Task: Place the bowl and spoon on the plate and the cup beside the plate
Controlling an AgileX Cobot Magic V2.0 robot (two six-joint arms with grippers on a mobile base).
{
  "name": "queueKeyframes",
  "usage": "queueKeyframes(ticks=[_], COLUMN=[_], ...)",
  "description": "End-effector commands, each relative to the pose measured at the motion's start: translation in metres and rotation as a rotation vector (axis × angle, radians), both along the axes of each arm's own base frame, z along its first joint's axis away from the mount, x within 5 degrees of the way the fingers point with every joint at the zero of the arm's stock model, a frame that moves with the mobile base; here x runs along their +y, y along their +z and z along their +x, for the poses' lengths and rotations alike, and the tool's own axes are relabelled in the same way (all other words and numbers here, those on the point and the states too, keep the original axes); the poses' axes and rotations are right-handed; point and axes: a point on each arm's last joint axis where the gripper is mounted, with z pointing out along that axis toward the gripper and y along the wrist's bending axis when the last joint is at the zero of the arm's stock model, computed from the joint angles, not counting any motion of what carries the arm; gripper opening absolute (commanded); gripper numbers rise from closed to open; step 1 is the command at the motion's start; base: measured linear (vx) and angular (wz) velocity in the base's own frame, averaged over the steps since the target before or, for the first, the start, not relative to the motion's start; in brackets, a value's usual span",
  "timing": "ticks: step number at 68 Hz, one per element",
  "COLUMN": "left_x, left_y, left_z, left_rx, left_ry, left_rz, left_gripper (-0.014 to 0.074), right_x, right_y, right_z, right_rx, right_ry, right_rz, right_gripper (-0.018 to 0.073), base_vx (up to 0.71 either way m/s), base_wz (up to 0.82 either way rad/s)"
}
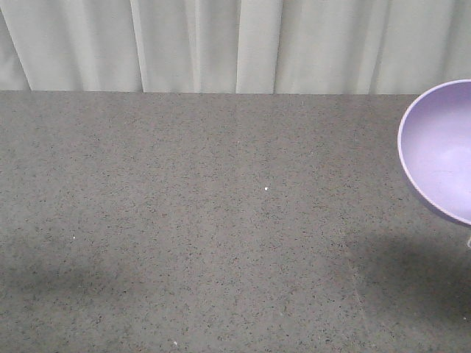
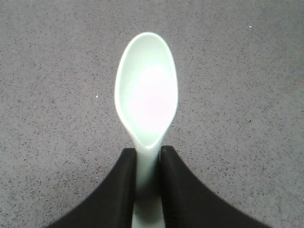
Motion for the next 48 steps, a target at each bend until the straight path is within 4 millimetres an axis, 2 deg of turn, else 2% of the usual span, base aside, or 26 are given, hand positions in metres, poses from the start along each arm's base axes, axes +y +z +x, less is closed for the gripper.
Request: queueKeyframes(ticks=[1,48], left_x=[-0.0007,-0.0007], left_y=[0.0146,0.0146], left_z=[-0.004,-0.004], left_rx=[-0.093,-0.093], left_ry=[-0.009,-0.009], left_rz=[-0.028,-0.028], left_gripper=[-0.0006,-0.0006], right_x=[-0.0006,-0.0004], right_y=[0.0137,0.0137], right_z=[0.0001,0.0001], right_rx=[-0.097,-0.097], right_ry=[-0.003,-0.002], right_rz=[-0.002,0.0], right_gripper=[-0.0006,-0.0006], base_vx=[0.0,0.0], base_wz=[0.0,0.0])
